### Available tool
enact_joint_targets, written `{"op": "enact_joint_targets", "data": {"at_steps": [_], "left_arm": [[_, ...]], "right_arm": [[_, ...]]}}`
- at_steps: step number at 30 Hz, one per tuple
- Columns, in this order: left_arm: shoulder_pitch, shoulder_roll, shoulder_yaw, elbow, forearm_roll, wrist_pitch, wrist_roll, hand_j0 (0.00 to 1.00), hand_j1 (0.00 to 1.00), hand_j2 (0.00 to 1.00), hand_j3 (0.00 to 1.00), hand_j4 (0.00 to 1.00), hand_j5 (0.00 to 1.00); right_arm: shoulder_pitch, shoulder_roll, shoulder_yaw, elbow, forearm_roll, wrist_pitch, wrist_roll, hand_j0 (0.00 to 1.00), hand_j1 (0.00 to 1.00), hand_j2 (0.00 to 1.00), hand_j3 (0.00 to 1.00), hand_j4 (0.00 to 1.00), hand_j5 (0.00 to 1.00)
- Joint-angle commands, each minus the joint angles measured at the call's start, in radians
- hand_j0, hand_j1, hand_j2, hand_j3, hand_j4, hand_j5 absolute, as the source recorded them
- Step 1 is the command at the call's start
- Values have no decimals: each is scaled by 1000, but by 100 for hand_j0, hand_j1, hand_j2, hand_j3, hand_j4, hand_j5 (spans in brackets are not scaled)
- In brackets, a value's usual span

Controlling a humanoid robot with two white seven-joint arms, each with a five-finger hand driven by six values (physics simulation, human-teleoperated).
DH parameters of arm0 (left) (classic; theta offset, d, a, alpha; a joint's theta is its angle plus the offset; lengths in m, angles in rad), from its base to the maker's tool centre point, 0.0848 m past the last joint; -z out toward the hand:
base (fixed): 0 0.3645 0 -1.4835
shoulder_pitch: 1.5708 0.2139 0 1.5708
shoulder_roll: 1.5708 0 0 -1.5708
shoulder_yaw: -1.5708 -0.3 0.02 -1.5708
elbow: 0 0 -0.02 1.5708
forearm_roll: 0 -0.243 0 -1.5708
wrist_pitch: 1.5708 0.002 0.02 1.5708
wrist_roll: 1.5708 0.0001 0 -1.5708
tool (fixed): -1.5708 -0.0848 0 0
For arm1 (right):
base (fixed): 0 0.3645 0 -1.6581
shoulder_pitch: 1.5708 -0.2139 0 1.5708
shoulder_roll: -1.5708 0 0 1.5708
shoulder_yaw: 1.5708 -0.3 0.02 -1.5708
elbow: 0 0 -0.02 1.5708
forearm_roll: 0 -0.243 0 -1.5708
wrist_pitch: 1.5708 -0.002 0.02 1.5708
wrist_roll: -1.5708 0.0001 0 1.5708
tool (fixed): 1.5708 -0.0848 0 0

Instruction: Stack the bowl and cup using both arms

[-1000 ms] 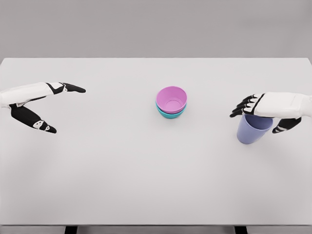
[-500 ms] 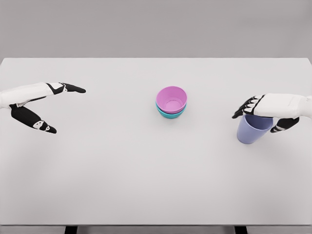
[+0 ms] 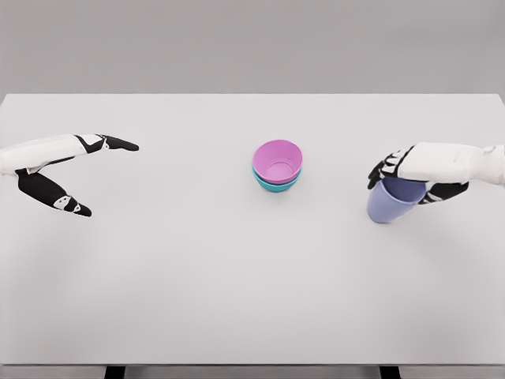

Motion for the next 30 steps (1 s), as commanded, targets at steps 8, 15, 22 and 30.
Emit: {"op": "enact_joint_targets", "data": {"at_steps": [8,15,22,30], "left_arm": [[0,1,1,0,8,3,0,100,100,100,100,100,100],[0,1,1,0,8,3,0,100,100,100,100,100,100],[0,1,1,0,8,3,0,100,100,100,100,100,100],[0,1,1,0,8,3,0,100,100,100,100,100,100]], "right_arm": [[-48,36,-50,-1,-16,3,0,60,60,60,60,60,60],[-77,118,-59,-2,-15,3,0,57,57,57,57,57,57],[-83,154,-75,1,-13,3,0,54,54,54,54,54,54],[-98,252,-90,18,-3,3,0,54,54,54,54,54,54]]}}
